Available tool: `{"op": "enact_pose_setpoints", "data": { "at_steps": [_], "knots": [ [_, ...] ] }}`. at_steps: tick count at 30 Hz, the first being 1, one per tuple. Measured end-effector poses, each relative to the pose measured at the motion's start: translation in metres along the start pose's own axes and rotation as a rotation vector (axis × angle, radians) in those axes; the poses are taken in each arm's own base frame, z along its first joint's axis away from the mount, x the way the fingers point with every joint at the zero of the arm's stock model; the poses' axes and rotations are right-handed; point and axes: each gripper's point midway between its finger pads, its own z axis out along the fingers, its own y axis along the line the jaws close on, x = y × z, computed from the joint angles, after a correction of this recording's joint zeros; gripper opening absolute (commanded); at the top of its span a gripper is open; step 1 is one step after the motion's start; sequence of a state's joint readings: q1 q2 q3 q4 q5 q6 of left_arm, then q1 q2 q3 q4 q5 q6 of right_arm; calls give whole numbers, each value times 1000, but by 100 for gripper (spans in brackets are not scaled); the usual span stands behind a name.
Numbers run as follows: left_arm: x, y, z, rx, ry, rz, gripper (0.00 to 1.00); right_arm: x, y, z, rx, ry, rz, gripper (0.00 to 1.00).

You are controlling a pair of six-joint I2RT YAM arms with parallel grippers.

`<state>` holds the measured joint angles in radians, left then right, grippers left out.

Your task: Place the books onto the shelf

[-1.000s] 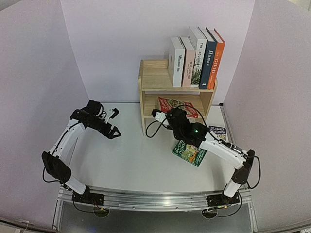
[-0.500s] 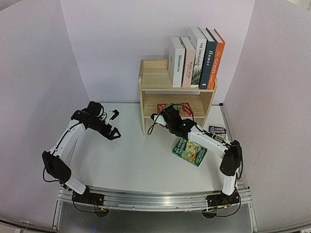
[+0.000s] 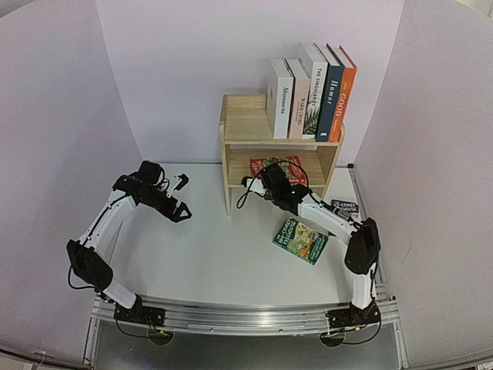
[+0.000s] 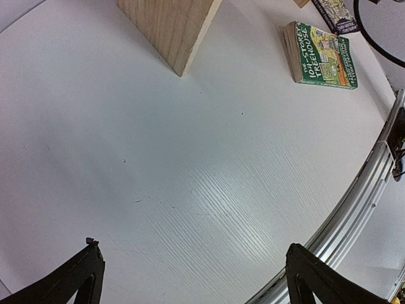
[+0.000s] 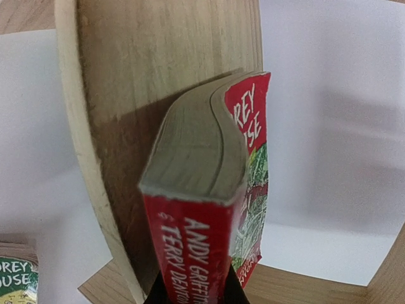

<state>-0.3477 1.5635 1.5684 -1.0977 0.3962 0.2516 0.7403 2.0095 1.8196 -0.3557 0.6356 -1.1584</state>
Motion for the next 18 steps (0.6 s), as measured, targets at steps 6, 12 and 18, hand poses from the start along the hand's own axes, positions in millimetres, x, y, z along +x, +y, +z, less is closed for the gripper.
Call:
{"op": "enact_pose_setpoints", "data": {
  "at_steps": [6,12,18],
  "knots": [
    [0,0,0,-1,0,0,100,-3,-5,8,14,26,17,3],
    [0,0,0,-2,1,-1,100,-5,-14,5,3,35,65,5],
    [0,1,0,-4,1,-3,100,-4,-11,7,-15,56,80,6]
  ]
}}
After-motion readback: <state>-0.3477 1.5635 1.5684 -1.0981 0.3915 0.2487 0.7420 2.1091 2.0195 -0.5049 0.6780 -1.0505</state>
